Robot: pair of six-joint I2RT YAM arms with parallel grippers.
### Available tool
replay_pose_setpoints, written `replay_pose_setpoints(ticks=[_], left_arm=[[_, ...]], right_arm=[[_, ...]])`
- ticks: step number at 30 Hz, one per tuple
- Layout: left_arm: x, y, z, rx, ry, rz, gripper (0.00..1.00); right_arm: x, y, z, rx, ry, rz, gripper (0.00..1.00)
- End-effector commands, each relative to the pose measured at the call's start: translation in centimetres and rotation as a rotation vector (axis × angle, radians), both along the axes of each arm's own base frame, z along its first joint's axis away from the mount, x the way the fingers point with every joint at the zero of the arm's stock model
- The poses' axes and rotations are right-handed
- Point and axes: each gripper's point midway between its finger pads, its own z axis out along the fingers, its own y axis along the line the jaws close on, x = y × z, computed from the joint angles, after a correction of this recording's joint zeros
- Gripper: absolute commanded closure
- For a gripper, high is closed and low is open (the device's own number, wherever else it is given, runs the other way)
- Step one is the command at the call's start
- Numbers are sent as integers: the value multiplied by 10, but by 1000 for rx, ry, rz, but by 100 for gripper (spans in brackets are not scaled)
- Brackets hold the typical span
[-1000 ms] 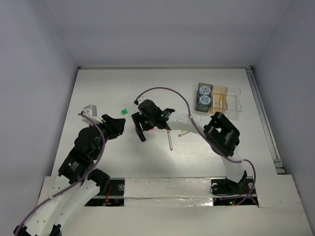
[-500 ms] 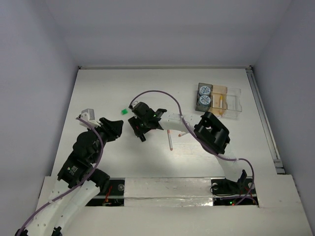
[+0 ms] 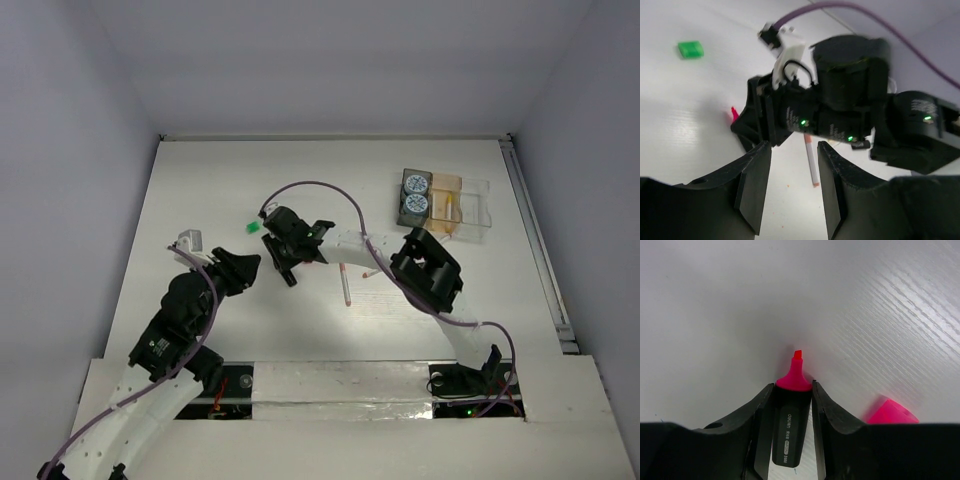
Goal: Sort the stationery into containers
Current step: Pick up the pen from the center of the board.
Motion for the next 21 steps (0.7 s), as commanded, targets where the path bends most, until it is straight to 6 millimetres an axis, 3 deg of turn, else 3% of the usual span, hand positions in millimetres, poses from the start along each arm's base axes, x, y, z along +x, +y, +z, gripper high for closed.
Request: replay_pose_setpoints(ticks=[1,3,4,6,7,9,10,11,13,16,21], left_arm=[[0,-11,-2,-66,-11,-38,62],[-1,-14,-4,-85,-10,-52,64],[-2,-14,-10,-88,0,-52,65],[-3,-16,-14,-114,8,-54,66],[-2,-17,-26,-115,28,-56,66],[1,-23,-37,-137,42,-66,65],[1,-26,-54,-126,72,-75,64],[3,-33,-51,-145,51,-102,61],[6,-39,-67,-129,84,-123,59],[14,-46,-65,-121,61,-144,58],[24,-52,-44,-166,-35,-149,55]], right_arm=[[16,19,90,208,-124,-26,88],[22,23,116,288,-153,-35,89],[28,22,139,343,-185,-43,89],[33,17,157,377,-213,-63,89],[35,16,176,415,-247,-74,89],[38,10,185,442,-257,-93,89],[37,11,191,469,-260,-90,89],[34,9,201,489,-266,-88,89],[28,10,202,518,-247,-78,89],[20,9,203,557,-224,-73,89],[13,8,207,604,-207,-69,88]])
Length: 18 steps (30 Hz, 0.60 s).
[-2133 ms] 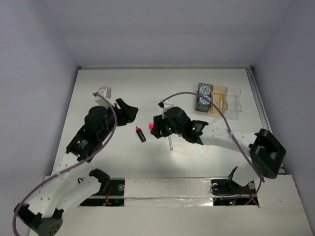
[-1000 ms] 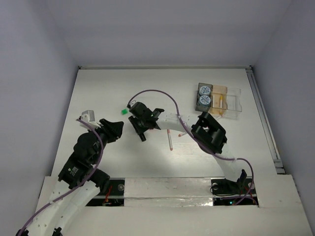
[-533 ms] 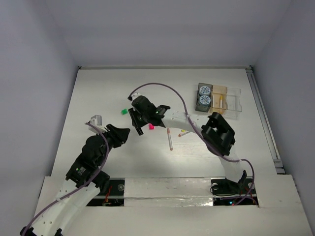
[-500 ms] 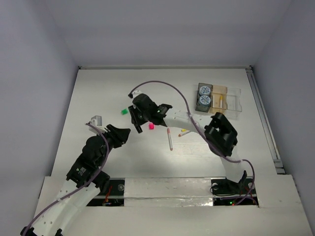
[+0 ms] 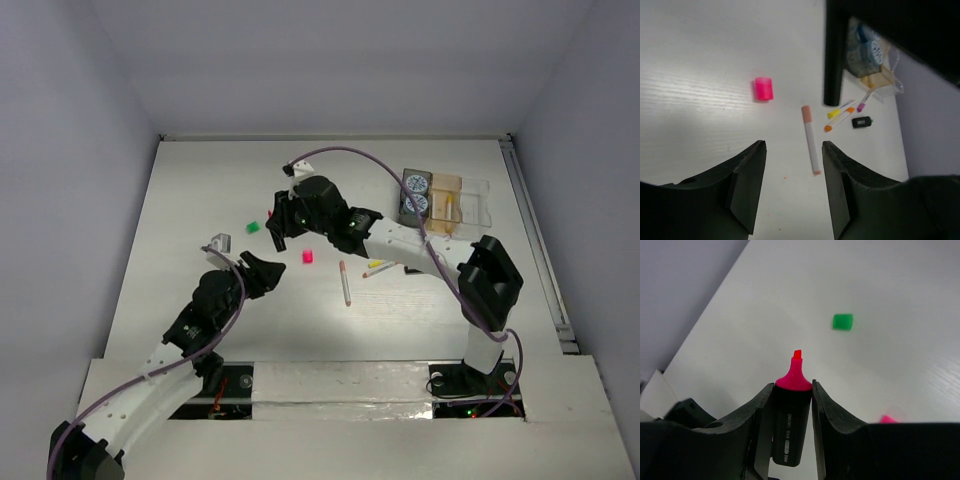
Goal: Sort the stationery into containers
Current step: Pick up the pen from the center of the board.
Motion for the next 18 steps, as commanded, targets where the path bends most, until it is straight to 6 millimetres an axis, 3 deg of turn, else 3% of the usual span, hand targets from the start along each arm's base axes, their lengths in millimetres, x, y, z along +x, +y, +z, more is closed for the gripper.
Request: replay_pose_setpoints(ticks=[1,2,9,18], left_arm=[[13,-10,44,-102,-176,-18,55],[14,-12,50,-120,-201,-22,55],[19,-15,48,-111,-215,-26,56],[32,-20,45,-84,-221,-22,64]], right_arm=[[-7,7,21,93,-13,23,87],[-8,6,17,87,-8,23,87],[-13,3,10,97,0,33,87],[-30,9,17,163,26,113,87]])
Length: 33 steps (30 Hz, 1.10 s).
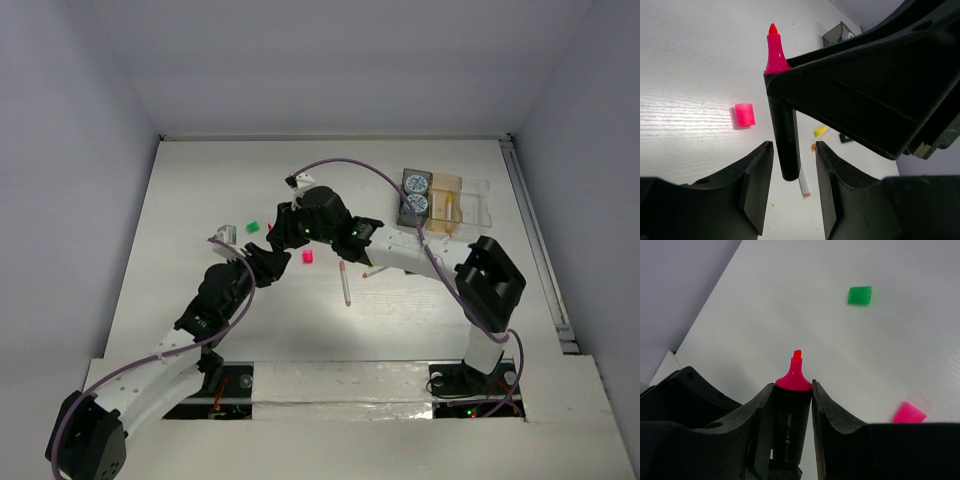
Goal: Sort the stationery into containers
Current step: Pick up the pen from the center of the board.
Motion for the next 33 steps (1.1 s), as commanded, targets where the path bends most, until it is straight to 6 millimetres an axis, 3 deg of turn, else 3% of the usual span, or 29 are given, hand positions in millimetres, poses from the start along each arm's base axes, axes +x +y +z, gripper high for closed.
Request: replay_pose_setpoints(ticks=[1,9,10,11,13,16,20,21,22,24,25,30,31,33], left_arm=[[8,-2,20,-24,-90,1,65],[10,-2,16,-23,-87,9,81],[10,-2,16,-22,-86,9,85],[9,-2,15,-19,-83,6,100],[8,-1,14,-5,-86,1,100],[4,0,15,8,-106,-11,100],[-9,0,3,18,-108,-56,100],[-13,-2,0,16,-110,-72,100],[-16,-2,3,8,-126,-80,100],[-22,-3,-3,15,-125,-110,100],[-24,-3,-1,13,-141,-116,100],[-29,2,-14,46,-120,-111,100],[-28,2,-15,50,-118,-108,100],[-26,5,-14,55,-122,-91,100]], right_arm=[[-8,8,52,148,-65,39,87],[-12,7,48,148,-48,48,86],[-13,7,48,151,-46,51,87],[-13,7,47,153,-44,53,86],[-14,6,49,155,-43,53,84],[-15,3,50,150,-51,48,70],[-18,-6,53,136,-62,42,57],[-17,-12,59,143,-70,37,52],[-13,-18,60,142,-70,30,40],[-20,-25,54,118,-47,56,33],[-17,-34,60,124,-58,46,30],[-7,-67,45,76,-49,-15,36],[-8,-70,36,56,-34,-16,51],[-3,-76,8,-11,13,-47,64]])
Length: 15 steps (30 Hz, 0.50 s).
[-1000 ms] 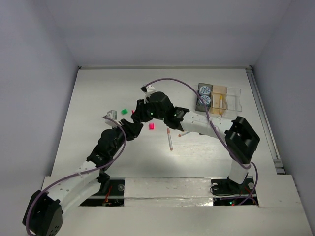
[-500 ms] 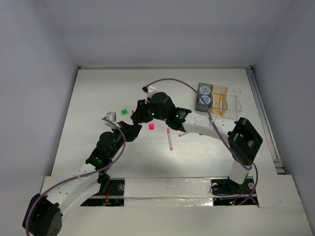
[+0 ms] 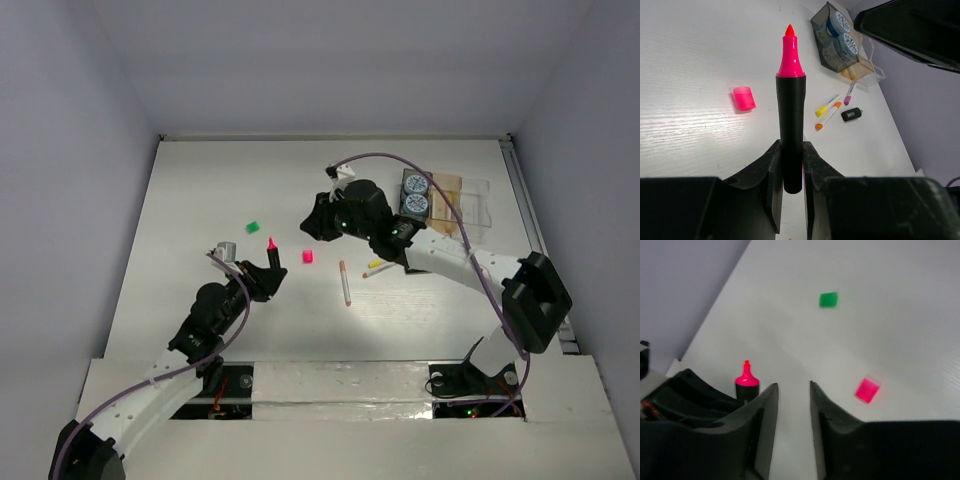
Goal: Sort the stationery into containers
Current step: Pick up the pen from the center of the board, then close the pen cap on the pen.
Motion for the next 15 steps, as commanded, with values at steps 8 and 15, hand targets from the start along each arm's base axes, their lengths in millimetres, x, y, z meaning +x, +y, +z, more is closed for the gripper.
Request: replay_pose_setpoints(ticks=[8,15], left_arm=[[12,4,20,67,-87,29,100],[17,12,21,111,-122,58,100]], right_arm=[[5,-14,-113,-305,186,-22,48],[-27,21,-131,-185,299,201,38]])
